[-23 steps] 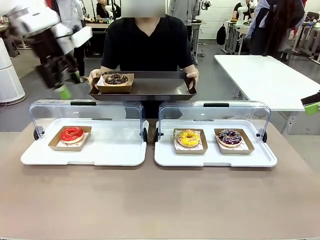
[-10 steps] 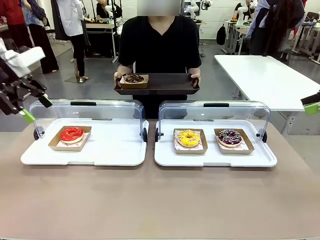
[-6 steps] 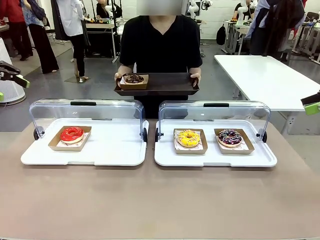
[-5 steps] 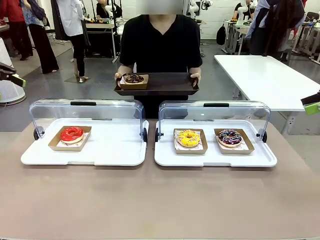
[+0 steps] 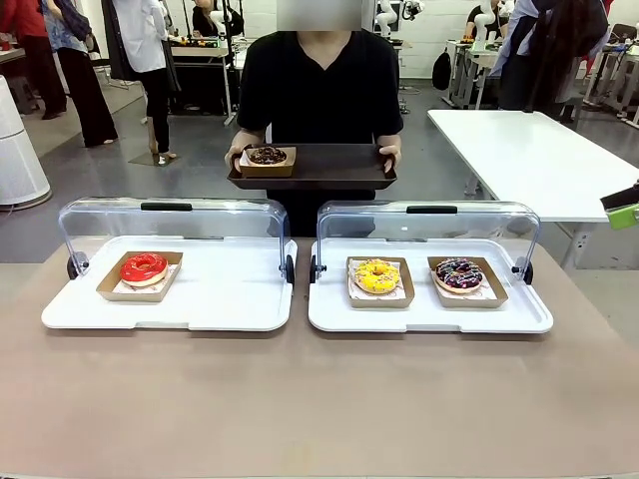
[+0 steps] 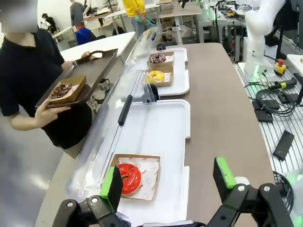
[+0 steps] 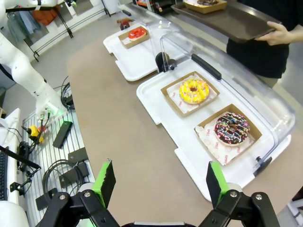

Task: Provide the desired donut to the person.
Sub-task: Place the picked Paper togo box onto the Handle tray extended by the person, then pick up and lift the Paper togo box containing the Donut pointed at by the person.

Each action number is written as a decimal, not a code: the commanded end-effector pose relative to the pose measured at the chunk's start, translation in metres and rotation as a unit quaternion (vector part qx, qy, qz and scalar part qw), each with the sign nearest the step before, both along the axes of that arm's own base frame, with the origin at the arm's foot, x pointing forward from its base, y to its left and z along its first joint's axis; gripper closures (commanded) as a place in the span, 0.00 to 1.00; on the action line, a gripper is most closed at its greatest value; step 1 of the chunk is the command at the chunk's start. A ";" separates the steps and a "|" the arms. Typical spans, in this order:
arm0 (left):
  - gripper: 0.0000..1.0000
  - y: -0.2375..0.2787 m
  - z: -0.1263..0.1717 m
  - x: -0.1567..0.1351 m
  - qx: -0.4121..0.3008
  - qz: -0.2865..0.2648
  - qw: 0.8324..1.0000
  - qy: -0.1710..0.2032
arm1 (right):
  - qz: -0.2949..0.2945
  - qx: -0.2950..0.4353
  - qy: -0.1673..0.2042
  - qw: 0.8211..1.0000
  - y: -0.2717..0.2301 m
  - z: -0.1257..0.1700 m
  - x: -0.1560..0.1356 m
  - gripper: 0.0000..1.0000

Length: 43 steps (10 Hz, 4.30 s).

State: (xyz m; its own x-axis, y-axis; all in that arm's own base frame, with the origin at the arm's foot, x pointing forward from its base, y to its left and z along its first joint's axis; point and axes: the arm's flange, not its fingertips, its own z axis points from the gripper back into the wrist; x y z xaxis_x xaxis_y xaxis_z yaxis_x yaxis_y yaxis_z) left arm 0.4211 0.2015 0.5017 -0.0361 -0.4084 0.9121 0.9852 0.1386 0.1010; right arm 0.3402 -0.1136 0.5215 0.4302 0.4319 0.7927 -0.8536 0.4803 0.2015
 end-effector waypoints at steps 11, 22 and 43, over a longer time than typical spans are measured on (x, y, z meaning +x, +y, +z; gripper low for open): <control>0.00 -0.002 -0.001 -0.002 -0.001 0.000 1.000 0.001 | 0.004 0.015 -0.010 1.000 0.000 0.000 0.003 0.00; 0.00 -0.002 -0.001 -0.002 -0.001 0.000 1.000 0.001 | 0.004 0.015 -0.010 1.000 0.000 0.000 0.003 0.00; 0.00 -0.002 -0.001 -0.002 -0.001 0.000 1.000 0.001 | 0.209 -0.434 -0.006 0.876 0.179 0.004 0.034 0.00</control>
State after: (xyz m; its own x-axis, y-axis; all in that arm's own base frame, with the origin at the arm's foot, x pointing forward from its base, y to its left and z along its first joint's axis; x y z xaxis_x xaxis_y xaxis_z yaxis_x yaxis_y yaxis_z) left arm 0.4198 0.1986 0.4990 -0.0315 -0.4072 0.9128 0.9861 0.1363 0.0948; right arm 0.3743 0.0641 0.5248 0.0887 0.9899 0.1109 -0.9913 0.0986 -0.0874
